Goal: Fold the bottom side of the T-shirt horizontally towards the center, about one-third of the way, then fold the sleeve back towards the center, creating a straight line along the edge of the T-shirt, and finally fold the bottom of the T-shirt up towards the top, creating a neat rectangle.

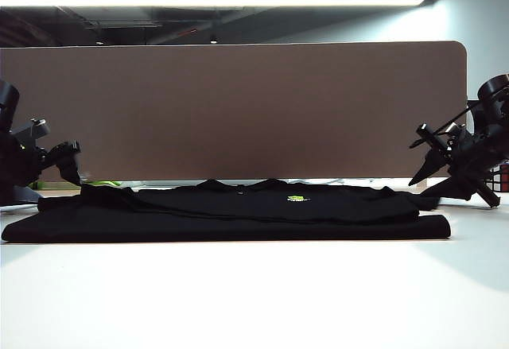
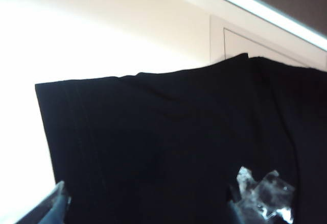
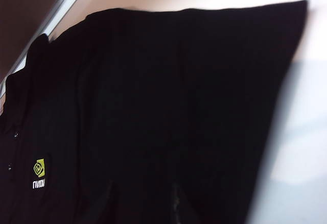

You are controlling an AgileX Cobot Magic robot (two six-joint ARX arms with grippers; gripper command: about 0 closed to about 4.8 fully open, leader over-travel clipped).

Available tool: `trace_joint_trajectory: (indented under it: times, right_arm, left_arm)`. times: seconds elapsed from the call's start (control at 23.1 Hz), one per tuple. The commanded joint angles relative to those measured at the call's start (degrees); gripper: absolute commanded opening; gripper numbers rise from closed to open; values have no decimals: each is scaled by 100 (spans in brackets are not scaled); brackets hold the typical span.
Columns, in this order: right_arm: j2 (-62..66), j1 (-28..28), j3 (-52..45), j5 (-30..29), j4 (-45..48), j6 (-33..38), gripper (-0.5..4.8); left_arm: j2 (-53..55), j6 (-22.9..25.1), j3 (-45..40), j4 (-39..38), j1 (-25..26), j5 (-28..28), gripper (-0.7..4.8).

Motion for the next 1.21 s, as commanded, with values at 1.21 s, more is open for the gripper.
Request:
trace_joint_trajectory:
  times: [1.21]
  right_arm:
    - [48, 122, -33, 323, 42, 63, 102]
  left_arm:
    - [365, 490, 804, -1132, -240, 201, 288]
